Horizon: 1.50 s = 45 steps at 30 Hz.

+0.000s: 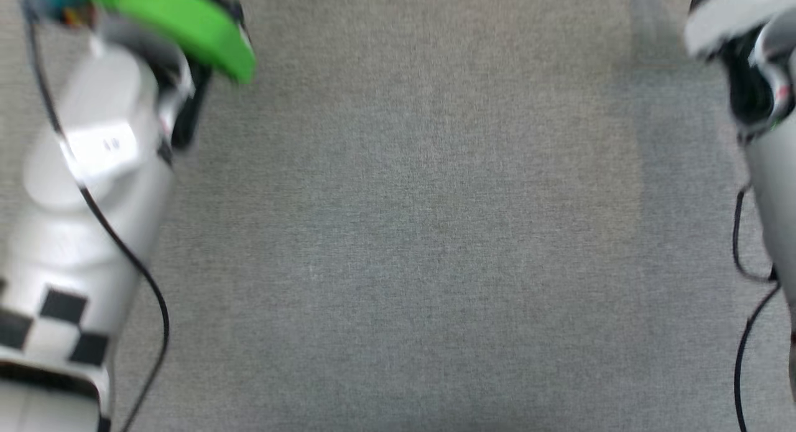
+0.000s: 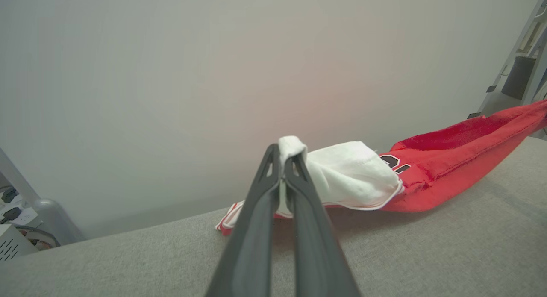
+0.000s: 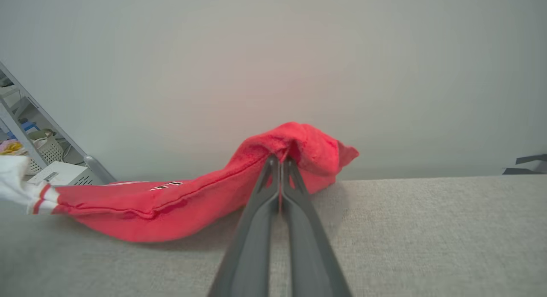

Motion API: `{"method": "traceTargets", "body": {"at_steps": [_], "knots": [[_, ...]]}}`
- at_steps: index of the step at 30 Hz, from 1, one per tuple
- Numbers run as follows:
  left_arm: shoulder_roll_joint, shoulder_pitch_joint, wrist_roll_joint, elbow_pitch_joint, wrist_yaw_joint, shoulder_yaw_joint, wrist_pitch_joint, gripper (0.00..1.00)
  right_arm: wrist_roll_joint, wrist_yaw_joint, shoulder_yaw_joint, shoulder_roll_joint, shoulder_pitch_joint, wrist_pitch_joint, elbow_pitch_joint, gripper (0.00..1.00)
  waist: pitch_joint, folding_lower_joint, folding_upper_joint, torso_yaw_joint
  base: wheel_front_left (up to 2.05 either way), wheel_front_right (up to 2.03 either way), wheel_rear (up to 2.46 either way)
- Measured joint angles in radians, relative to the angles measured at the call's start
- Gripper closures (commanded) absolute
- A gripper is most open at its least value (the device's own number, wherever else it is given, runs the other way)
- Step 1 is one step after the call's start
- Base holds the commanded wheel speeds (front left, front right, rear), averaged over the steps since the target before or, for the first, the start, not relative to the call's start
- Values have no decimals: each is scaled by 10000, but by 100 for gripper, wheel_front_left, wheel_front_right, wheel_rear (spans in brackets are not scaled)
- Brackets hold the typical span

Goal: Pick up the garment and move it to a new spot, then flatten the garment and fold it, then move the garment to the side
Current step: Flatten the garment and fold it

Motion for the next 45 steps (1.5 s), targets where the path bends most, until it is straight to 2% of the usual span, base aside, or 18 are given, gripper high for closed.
{"method": "traceTargets", "body": {"at_steps": [6, 11, 24, 38, 45], "knots": [[92, 2761, 8, -769, 171, 81, 0, 100, 1459, 0, 755, -424, 2067, 324, -510, 100, -1095, -1, 0, 199, 0, 0, 0], [330, 4425, -13, -1292, 176, -67, 0, 100, 2215, -2, 892, -700, 3409, 418, -564, 100, -1895, -1, 0, 389, 0, 0, 0], [1156, 7512, -314, -2982, 537, -577, 635, 100, 3720, 0, 945, -859, 6072, 1290, -803, 100, -3645, -1, 0, 754, 0, 0, 0], [2220, 10586, -1101, -5051, 1076, -1001, 1595, 100, 5045, -2, 637, -1693, 9102, 3028, -2934, 100, -5245, -1, 0, 802, 0, 0, 0], [2715, 11447, -1034, -6238, 1325, -1331, 1860, 100, 5070, -2, 265, -2251, 10532, 4148, -4172, 100, -5576, -1, 0, 880, 0, 0, 0]]}}
